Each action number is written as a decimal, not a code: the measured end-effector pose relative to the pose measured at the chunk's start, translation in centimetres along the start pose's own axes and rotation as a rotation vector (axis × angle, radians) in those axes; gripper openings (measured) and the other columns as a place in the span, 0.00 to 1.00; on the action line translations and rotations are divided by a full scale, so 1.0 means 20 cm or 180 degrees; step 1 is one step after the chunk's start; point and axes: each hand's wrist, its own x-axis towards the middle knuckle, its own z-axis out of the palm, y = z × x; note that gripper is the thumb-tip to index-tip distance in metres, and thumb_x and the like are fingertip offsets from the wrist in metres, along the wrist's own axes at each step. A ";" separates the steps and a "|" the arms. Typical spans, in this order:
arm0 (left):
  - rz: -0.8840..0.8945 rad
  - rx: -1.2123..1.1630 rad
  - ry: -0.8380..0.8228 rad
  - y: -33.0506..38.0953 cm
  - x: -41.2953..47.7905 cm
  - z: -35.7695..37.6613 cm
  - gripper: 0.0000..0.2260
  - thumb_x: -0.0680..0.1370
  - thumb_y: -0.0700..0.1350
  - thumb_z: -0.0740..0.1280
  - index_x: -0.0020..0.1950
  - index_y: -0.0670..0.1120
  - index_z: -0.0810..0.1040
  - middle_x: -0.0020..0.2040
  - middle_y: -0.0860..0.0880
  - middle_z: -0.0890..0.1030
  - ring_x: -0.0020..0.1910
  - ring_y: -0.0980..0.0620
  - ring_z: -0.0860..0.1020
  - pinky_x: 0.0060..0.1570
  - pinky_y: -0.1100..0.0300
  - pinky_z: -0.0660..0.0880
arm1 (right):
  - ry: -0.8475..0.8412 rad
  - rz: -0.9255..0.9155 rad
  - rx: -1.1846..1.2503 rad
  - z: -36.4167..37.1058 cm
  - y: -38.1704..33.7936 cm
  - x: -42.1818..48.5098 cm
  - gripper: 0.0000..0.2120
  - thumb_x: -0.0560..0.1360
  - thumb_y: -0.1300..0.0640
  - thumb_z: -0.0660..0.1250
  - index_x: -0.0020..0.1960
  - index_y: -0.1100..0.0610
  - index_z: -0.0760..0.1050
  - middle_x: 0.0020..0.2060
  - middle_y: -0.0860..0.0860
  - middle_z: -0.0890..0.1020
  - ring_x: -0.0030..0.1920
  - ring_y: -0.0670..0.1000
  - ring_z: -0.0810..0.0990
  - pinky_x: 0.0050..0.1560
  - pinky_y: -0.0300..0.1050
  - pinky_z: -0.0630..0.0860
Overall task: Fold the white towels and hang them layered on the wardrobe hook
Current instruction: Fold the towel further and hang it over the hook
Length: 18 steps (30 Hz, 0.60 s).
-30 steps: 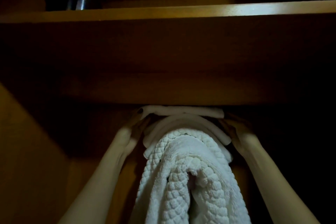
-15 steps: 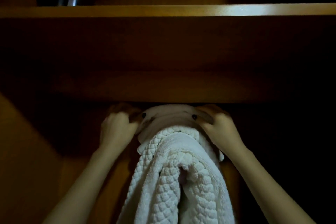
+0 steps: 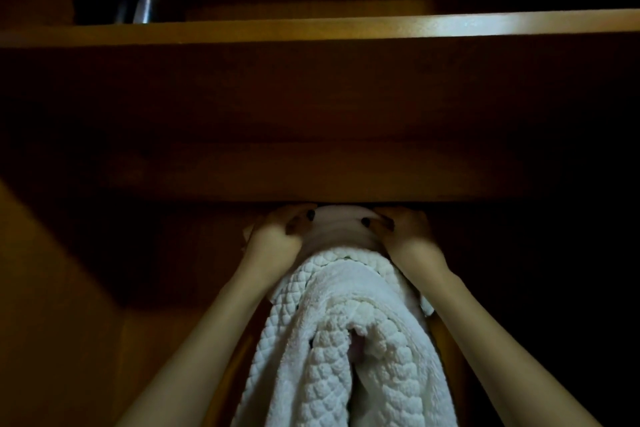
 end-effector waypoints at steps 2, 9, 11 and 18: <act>0.0309 0.0108 0.0073 0.00 -0.02 0.00 0.11 0.79 0.38 0.66 0.59 0.45 0.83 0.56 0.48 0.83 0.53 0.56 0.76 0.48 0.83 0.62 | -0.0105 0.0058 -0.0065 0.00 0.02 0.01 0.14 0.82 0.53 0.63 0.61 0.59 0.79 0.53 0.58 0.82 0.51 0.58 0.80 0.48 0.42 0.70; 0.0317 0.0180 -0.0585 -0.01 0.00 0.05 0.15 0.82 0.47 0.62 0.69 0.52 0.75 0.66 0.53 0.75 0.61 0.61 0.69 0.50 0.83 0.56 | -0.0046 0.0015 -0.0310 0.03 0.04 0.04 0.15 0.83 0.55 0.60 0.65 0.58 0.77 0.62 0.58 0.80 0.62 0.60 0.77 0.61 0.46 0.71; 0.0348 0.0299 -0.0825 -0.01 0.03 0.06 0.15 0.82 0.50 0.61 0.69 0.54 0.74 0.67 0.54 0.75 0.64 0.58 0.71 0.53 0.76 0.59 | -0.0065 -0.0004 -0.0450 0.03 0.04 0.04 0.15 0.83 0.54 0.59 0.66 0.57 0.77 0.61 0.58 0.80 0.61 0.59 0.77 0.59 0.46 0.71; -0.0185 -0.0568 -0.0860 0.03 0.02 0.11 0.09 0.83 0.50 0.59 0.61 0.57 0.76 0.51 0.65 0.74 0.50 0.70 0.73 0.44 0.83 0.65 | 0.0055 0.0028 -0.0561 0.01 0.09 -0.01 0.15 0.84 0.54 0.57 0.66 0.54 0.77 0.56 0.58 0.82 0.53 0.59 0.81 0.48 0.43 0.69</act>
